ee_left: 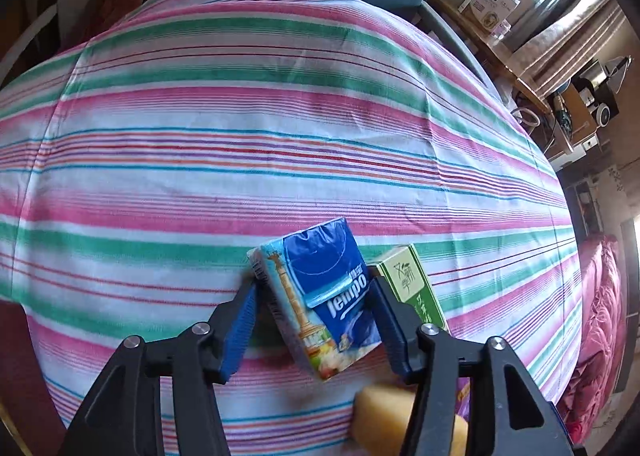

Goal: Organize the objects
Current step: 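Grasp the blue Tempo tissue pack with the left tool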

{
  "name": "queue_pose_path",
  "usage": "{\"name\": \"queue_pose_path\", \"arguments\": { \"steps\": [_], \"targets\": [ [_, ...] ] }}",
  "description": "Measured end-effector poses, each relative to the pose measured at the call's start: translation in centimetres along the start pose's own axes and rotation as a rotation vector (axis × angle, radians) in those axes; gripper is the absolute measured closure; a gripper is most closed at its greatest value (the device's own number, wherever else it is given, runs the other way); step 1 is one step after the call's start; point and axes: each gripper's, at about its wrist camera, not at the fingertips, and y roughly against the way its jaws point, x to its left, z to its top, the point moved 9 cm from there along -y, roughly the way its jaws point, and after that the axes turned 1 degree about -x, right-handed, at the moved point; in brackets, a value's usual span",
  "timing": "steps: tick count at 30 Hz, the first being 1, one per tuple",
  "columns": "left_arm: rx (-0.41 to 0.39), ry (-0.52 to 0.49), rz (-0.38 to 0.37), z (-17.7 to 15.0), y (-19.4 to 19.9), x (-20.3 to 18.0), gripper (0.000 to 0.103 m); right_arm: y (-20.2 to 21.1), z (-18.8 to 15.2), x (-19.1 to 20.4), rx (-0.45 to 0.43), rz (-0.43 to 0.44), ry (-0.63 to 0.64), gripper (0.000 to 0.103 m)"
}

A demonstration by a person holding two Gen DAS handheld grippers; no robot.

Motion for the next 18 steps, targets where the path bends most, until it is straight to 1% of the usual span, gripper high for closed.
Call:
{"name": "queue_pose_path", "arguments": {
  "steps": [4, 7, 10, 14, 16, 18],
  "targets": [
    [0.001, -0.047, 0.030, 0.7, -0.5, -0.9, 0.044, 0.0, 0.0, 0.0, 0.000, 0.008, -0.008, 0.003],
    [0.037, -0.116, 0.077, 0.6, -1.6, -1.4, 0.043, 0.0, 0.0, 0.0, -0.001, 0.008, -0.014, 0.003],
    [0.005, -0.180, 0.117, 0.9, -1.9, -1.9, 0.043, 0.0, -0.2, 0.1, 0.005, 0.006, -0.009, 0.003],
    [-0.034, -0.226, 0.104, 0.0, -1.4, -1.6, 0.049, 0.0, 0.0, -0.2, -0.001, -0.012, 0.002, 0.003],
    [-0.046, -0.242, 0.100, -1.2, -0.7, -0.9, 0.050, -0.1, 0.0, -0.1, 0.005, -0.012, 0.011, 0.003],
    [-0.060, -0.232, 0.086, -2.6, 0.0, -0.1, 0.050, -0.2, -0.1, 0.2, 0.009, -0.021, 0.034, 0.003]
  ]
}}
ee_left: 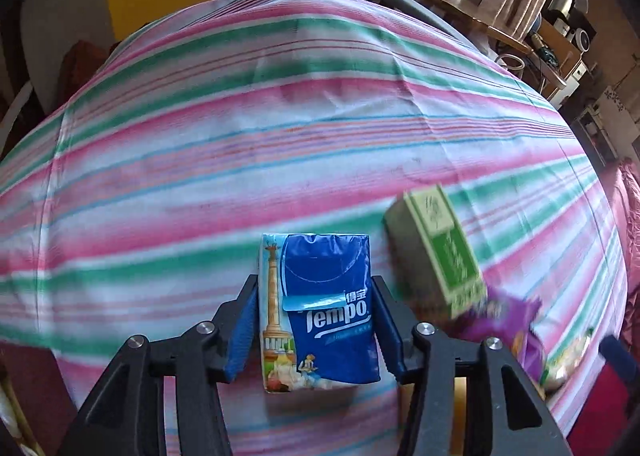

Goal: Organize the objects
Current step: 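Grasp the blue Tempo tissue pack with the left tool, then carry the Tempo pack into the tray with the left tool while the right tool grasps the yellow sponge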

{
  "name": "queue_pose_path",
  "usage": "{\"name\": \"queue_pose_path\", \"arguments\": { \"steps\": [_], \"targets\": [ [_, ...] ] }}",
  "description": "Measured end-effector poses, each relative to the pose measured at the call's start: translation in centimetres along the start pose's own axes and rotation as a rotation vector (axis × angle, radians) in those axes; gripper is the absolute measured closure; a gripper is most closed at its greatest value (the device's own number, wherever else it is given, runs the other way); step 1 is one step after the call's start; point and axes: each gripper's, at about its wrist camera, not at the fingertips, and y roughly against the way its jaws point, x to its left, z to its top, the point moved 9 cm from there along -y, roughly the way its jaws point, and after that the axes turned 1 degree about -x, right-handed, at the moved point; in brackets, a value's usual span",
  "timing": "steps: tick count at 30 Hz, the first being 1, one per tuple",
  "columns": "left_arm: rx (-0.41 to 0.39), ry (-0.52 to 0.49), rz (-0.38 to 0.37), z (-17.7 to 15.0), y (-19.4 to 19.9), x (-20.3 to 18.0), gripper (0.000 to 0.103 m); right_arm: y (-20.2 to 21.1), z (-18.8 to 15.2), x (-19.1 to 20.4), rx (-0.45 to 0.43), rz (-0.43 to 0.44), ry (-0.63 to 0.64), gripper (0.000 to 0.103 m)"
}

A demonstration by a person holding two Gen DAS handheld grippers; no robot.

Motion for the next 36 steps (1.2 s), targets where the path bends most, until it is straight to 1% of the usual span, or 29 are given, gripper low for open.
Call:
{"name": "queue_pose_path", "arguments": {
  "steps": [3, 6, 7, 9, 11, 12, 15, 17, 19, 21, 23, 26, 30, 31, 32, 33, 34, 36],
  "targets": [
    [-0.005, -0.008, -0.010, -2.6, 1.4, 0.6, 0.050, -0.2, -0.2, 0.5, 0.002, -0.024, 0.049, 0.003],
    [-0.004, -0.001, -0.012, -5.6, 2.8, 0.8, 0.050, -0.7, -0.5, 0.7, 0.021, -0.040, 0.077, 0.003],
    [0.000, 0.001, -0.009, -6.2, 3.1, 1.0, 0.050, -0.9, -0.7, 0.7, 0.027, -0.046, 0.086, 0.003],
    [0.007, 0.028, -0.015, -7.6, 3.9, 1.4, 0.050, -1.2, -1.0, 0.8, 0.040, -0.055, 0.101, 0.003],
    [0.007, 0.031, -0.022, -9.2, 4.7, 1.5, 0.050, -1.4, -1.3, 0.9, 0.048, -0.060, 0.115, 0.003],
    [0.005, 0.055, -0.010, -9.9, 5.1, 1.4, 0.050, -1.5, -1.4, 1.0, 0.052, -0.060, 0.125, 0.003],
    [-0.001, 0.015, -0.007, -11.6, 5.6, 0.5, 0.050, -2.1, -2.0, 2.0, 0.078, -0.029, 0.158, 0.004],
    [-0.009, 0.018, -0.014, -12.8, 6.3, 0.3, 0.050, -2.8, -2.8, 2.8, 0.110, -0.026, 0.194, 0.006],
    [-0.014, 0.047, -0.019, -13.6, 6.7, 0.4, 0.050, -3.7, -4.0, 3.5, 0.160, -0.021, 0.228, 0.009],
    [-0.027, 0.054, -0.025, -14.3, 7.1, 0.4, 0.050, -4.5, -5.0, 3.9, 0.200, -0.029, 0.251, 0.009],
    [-0.042, 0.049, -0.022, -14.8, 7.4, 0.2, 0.050, -5.2, -5.8, 4.3, 0.238, -0.019, 0.246, 0.009],
    [-0.065, 0.032, -0.013, -15.3, 7.7, -0.1, 0.050, -5.8, -6.3, 4.4, 0.252, -0.048, 0.261, 0.009],
    [-0.093, -0.006, 0.017, -15.5, 7.6, -0.6, 0.050, -6.9, -6.7, 4.6, 0.270, -0.079, 0.293, 0.009],
    [-0.099, -0.018, 0.022, -15.7, 7.7, -0.6, 0.050, -7.2, -6.9, 4.6, 0.275, -0.089, 0.306, 0.011],
    [-0.105, -0.025, 0.029, -15.7, 7.7, -0.7, 0.050, -7.5, -7.1, 4.6, 0.281, -0.099, 0.322, 0.015],
    [-0.111, -0.029, 0.034, -15.7, 7.7, -0.7, 0.050, -7.9, -7.5, 4.7, 0.299, -0.104, 0.347, 0.035],
    [-0.118, -0.032, 0.039, -15.8, 7.6, -0.7, 0.050, -8.3, -7.9, 4.6, 0.323, -0.105, 0.365, 0.044],
    [-0.128, -0.043, 0.046, -16.0, 7.7, -0.6, 0.050, -8.4, -8.1, 4.9, 0.313, -0.124, 0.421, 0.046]
  ]
}}
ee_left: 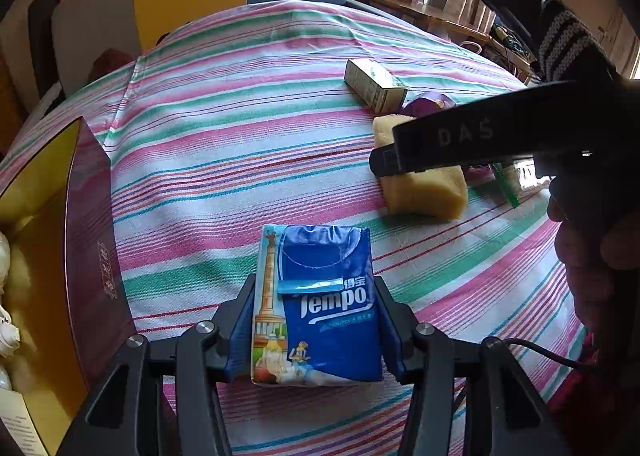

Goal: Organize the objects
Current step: 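Carry the Tempo pack into the tray with the left tool while the right tool grasps the yellow sponge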

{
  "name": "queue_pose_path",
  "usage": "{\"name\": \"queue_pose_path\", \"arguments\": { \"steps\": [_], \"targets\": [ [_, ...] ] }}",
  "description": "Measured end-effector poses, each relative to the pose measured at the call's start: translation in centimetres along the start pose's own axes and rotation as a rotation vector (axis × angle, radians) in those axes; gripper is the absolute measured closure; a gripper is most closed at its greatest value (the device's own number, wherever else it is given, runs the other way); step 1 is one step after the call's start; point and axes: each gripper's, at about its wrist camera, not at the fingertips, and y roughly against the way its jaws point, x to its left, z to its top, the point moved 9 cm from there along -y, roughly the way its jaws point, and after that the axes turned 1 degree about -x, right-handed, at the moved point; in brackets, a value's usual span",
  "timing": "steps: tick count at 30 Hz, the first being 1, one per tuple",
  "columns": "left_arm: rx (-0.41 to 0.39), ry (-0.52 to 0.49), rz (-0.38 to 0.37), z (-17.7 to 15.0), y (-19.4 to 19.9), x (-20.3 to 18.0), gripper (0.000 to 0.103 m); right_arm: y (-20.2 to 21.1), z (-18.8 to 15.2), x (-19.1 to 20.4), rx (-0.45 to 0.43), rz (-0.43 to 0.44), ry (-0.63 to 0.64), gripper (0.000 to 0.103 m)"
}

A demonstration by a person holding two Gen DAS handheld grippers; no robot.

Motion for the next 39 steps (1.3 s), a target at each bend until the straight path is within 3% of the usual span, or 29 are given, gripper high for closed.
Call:
{"name": "queue_pose_path", "arguments": {
  "steps": [7, 11, 17, 20, 25, 28, 31, 35, 39],
  "targets": [
    [-0.023, -0.044, 0.002, -0.2, -0.1, -0.3, 0.050, -0.9, -0.6, 0.2, 0.036, 0.007, 0.062, 0.032],
    [-0.032, -0.048, -0.004, -0.2, -0.1, -0.4, 0.050, -1.0, -1.1, 0.7, 0.032, -0.048, 0.121, 0.032],
    [-0.027, -0.048, -0.015, -0.3, 0.3, -0.4, 0.051, -0.7, -1.2, 0.8, 0.030, -0.050, 0.140, 0.032],
    [-0.020, -0.034, -0.078, -0.6, 1.5, -0.7, 0.051, -0.4, -1.3, 0.6, 0.022, -0.059, 0.143, 0.037],
    [-0.092, 0.013, -0.172, 0.2, 6.8, 0.3, 0.051, -0.3, -1.2, 0.6, 0.009, -0.065, 0.160, 0.040],
    [-0.133, 0.124, -0.211, 1.4, 10.2, 3.8, 0.051, -0.3, -1.2, 0.9, 0.004, -0.076, 0.176, 0.040],
    [-0.141, 0.245, -0.191, 2.2, 11.4, 8.9, 0.051, -0.3, -1.2, 1.0, 0.001, -0.081, 0.178, 0.040],
    [-0.107, 0.412, -0.106, 2.0, 10.2, 17.4, 0.051, -0.3, -1.2, 1.0, -0.001, -0.085, 0.187, 0.040],
    [-0.033, 0.509, -0.039, 0.9, 7.1, 23.5, 0.051, -0.2, -1.3, 1.0, 0.000, -0.088, 0.194, 0.040]
  ]
}}
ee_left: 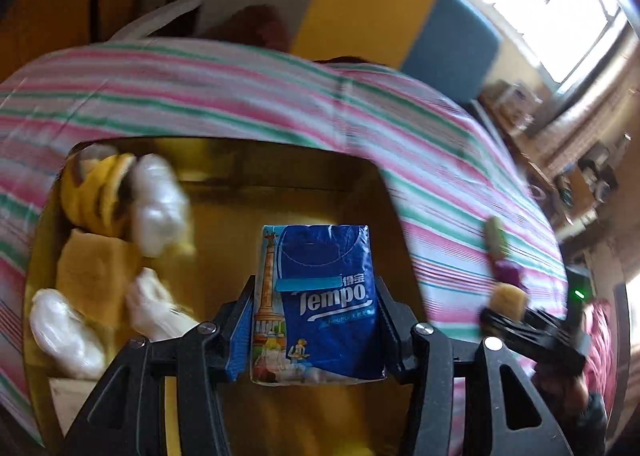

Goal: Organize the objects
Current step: 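Carry the Tempo pack into the tray with the left tool while the right tool grasps the yellow sponge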

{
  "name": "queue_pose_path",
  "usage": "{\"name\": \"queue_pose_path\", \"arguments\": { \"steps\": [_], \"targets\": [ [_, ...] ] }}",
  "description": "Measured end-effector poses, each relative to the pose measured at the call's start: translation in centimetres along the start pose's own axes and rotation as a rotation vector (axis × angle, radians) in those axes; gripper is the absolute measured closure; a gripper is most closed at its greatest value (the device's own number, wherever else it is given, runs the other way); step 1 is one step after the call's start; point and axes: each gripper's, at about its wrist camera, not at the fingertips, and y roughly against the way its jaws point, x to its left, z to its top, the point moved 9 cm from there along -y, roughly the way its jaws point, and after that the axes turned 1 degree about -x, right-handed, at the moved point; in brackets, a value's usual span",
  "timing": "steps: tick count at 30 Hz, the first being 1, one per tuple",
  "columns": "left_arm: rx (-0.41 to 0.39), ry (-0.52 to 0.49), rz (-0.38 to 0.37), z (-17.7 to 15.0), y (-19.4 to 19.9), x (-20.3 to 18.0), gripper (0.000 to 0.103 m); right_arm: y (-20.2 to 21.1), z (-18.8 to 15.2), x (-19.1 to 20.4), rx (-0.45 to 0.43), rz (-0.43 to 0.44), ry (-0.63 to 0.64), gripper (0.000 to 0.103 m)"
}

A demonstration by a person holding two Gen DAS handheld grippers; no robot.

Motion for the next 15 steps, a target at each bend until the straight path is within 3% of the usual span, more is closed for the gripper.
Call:
{"name": "queue_pose_path", "arguments": {
  "steps": [5, 11, 15],
  "targets": [
    [0.036, 0.048, 0.079, 1.0, -2.8, 3.8, 0.051, -0.1, 0.1, 0.2, 0.000, -0.002, 0.005, 0.040],
    [0.001, -0.009, 0.198, 3.1, -4.7, 5.8, 0.050, -0.2, 0.1, 0.4, -0.002, -0.005, 0.015, 0.040],
    [0.008, -0.029, 0.223, 4.4, -5.4, 6.3, 0.050, -0.1, 0.1, 0.4, -0.002, -0.004, 0.012, 0.040]
  ]
}}
